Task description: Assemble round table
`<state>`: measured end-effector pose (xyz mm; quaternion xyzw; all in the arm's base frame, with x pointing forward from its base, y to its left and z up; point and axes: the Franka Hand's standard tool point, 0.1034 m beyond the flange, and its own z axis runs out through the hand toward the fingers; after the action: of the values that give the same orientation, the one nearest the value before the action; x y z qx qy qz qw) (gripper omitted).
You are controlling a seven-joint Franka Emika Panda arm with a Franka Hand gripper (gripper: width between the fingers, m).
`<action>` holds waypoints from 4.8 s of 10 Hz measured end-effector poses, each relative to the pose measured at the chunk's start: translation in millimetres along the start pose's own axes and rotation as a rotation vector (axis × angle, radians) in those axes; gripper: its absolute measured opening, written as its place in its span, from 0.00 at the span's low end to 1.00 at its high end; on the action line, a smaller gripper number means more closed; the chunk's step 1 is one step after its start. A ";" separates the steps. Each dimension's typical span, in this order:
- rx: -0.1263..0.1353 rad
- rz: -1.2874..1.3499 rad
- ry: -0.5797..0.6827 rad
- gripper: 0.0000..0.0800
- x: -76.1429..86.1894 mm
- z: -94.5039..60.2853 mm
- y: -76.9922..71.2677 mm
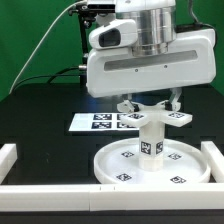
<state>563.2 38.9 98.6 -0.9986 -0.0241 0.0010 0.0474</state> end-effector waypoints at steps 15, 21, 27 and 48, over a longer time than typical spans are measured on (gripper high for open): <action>0.069 1.322 0.034 0.55 2.5 -0.3 0.8; 0.071 1.081 -0.001 0.81 0.2 -19.6 -8.3; 0.051 0.426 -0.031 0.81 -1.4 -21.0 -5.0; -0.063 -0.073 0.007 0.56 -3.3 3.4 -1.1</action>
Offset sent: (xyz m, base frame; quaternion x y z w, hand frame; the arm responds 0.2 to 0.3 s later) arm -0.0025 -0.0025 -0.0087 0.0135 0.0309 0.2873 0.9572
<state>559.9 40.2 95.3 -0.9980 -0.0605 -0.0049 0.0161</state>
